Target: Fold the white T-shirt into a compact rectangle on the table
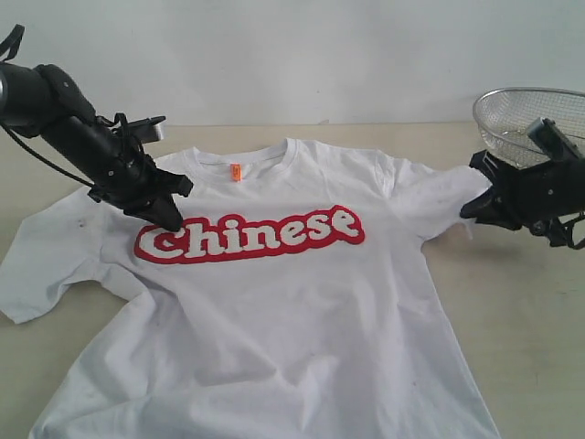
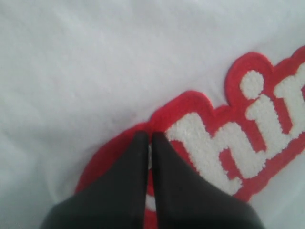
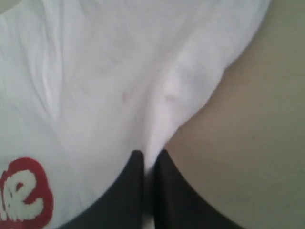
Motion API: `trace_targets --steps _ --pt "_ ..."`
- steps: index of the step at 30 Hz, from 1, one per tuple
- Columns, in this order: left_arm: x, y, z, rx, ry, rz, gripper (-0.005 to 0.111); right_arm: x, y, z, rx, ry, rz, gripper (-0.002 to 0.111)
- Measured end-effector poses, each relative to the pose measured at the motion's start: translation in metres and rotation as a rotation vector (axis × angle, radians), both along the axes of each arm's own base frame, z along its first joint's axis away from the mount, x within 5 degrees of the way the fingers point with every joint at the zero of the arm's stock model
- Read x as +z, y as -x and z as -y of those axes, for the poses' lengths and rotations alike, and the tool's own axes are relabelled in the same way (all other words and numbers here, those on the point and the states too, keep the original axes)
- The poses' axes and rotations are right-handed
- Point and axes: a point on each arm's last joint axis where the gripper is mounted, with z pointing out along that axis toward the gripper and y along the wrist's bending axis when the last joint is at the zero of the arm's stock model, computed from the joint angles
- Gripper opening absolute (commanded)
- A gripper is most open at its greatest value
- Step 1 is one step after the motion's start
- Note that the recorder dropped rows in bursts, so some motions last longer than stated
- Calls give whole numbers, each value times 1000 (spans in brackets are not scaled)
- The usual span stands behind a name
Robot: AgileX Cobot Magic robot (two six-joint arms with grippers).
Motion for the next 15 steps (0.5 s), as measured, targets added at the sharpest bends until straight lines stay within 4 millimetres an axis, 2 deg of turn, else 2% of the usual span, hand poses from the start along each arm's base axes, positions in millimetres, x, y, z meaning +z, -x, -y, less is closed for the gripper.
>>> trace_targets --steps 3,7,10,15 --pt "0 0 0 1 2 0 5 10 -8 -4 66 8 36 0" --pt "0 0 0 1 2 0 5 29 -17 -20 185 74 74 0" --pt "0 0 0 1 2 0 5 42 -25 -44 304 151 90 0" --pt "0 0 0 1 2 0 5 51 -33 -96 509 288 102 0"
